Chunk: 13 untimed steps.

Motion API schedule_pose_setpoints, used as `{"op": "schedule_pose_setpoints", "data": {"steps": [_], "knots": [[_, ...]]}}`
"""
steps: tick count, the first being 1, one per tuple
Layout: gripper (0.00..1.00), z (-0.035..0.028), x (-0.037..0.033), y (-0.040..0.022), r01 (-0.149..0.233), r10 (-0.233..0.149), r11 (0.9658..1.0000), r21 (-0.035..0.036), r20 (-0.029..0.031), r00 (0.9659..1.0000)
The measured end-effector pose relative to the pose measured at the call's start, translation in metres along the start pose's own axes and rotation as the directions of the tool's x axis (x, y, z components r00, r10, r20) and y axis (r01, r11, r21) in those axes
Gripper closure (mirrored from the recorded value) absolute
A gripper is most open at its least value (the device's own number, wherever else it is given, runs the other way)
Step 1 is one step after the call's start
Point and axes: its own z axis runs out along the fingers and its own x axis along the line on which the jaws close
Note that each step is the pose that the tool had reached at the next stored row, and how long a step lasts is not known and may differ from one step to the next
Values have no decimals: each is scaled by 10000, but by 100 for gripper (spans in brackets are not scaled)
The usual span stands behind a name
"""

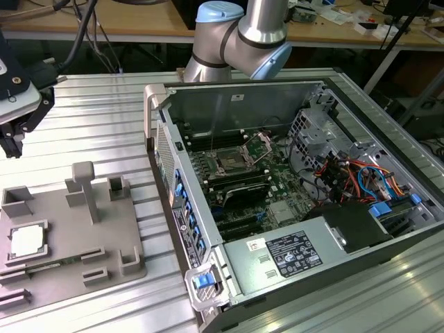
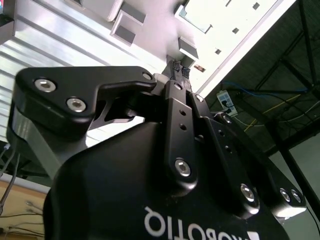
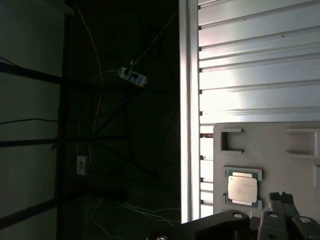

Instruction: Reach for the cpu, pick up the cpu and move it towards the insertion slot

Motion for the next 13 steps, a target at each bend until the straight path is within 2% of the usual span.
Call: {"op": "schedule_pose_setpoints", "data": {"steps": [2, 5, 7, 8, 13], "knots": [[89, 28, 45, -32, 1, -1, 10000, -41, 0, 10000], [89, 48, 134, -66, 2, -2, 9999, -168, 2, 10000], [89, 69, 232, -65, 3, -3, 9998, -184, 3, 10000], [89, 74, 250, -65, 3, -3, 9998, -187, 2, 10000], [89, 79, 260, -65, 2, -2, 9998, -189, 2, 10000]]}}
